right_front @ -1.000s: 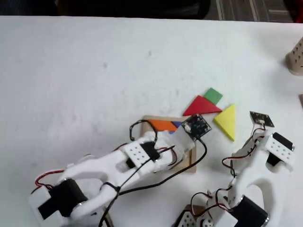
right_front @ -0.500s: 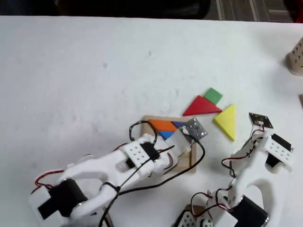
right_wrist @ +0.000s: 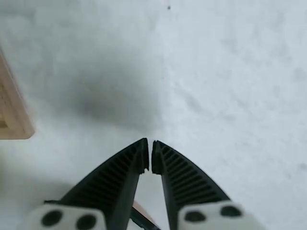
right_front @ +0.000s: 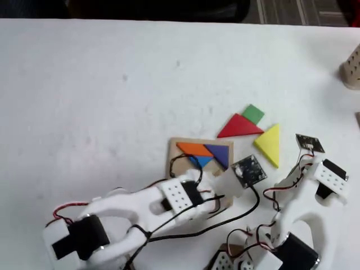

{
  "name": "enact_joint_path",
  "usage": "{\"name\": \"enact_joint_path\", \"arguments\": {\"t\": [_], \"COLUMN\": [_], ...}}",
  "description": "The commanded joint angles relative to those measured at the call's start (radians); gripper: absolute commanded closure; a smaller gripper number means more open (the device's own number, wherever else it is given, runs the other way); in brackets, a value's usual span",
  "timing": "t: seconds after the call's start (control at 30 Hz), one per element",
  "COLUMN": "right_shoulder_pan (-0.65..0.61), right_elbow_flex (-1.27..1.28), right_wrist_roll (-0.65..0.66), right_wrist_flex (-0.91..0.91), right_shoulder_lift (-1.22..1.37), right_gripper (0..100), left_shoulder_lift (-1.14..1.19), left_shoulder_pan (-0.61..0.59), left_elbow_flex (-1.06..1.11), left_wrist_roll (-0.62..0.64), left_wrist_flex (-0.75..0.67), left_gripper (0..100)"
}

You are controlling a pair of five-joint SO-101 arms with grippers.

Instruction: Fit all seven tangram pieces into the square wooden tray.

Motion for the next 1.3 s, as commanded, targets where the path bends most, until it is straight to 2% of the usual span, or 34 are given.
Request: {"name": "enact_joint_path", "arguments": {"t": [0.0, 0.27, 0.4, 0.57, 0.7, 0.97, 1.27], "right_shoulder_pan": [0.007, 0.007, 0.007, 0.007, 0.007, 0.007, 0.007], "right_elbow_flex": [-0.005, -0.005, -0.003, -0.002, -0.002, 0.000, 0.000], "right_wrist_roll": [0.012, 0.012, 0.012, 0.012, 0.012, 0.058, 0.063], "right_wrist_flex": [-0.010, -0.010, -0.010, -0.010, -0.010, -0.008, -0.008], "right_shoulder_lift": [-0.035, -0.035, -0.035, -0.035, -0.035, -0.035, -0.035], "right_gripper": [98.1, 98.1, 98.1, 98.1, 98.1, 98.1, 98.1], "left_shoulder_lift": [-0.004, -0.067, -0.124, -0.015, 0.101, 0.097, 0.107], "left_shoulder_pan": [-0.024, -0.036, -0.127, -0.234, -0.186, -0.094, -0.081], "left_elbow_flex": [-0.049, -0.006, -0.008, -0.084, -0.140, -0.155, -0.166], "left_wrist_roll": [0.011, 0.011, 0.011, 0.011, 0.011, 0.011, 0.011], "left_wrist_flex": [-0.054, -0.018, 0.006, 0.009, 0.011, 0.005, 0.003], "left_gripper": [98, 98, 98, 98, 98, 98, 98]}}
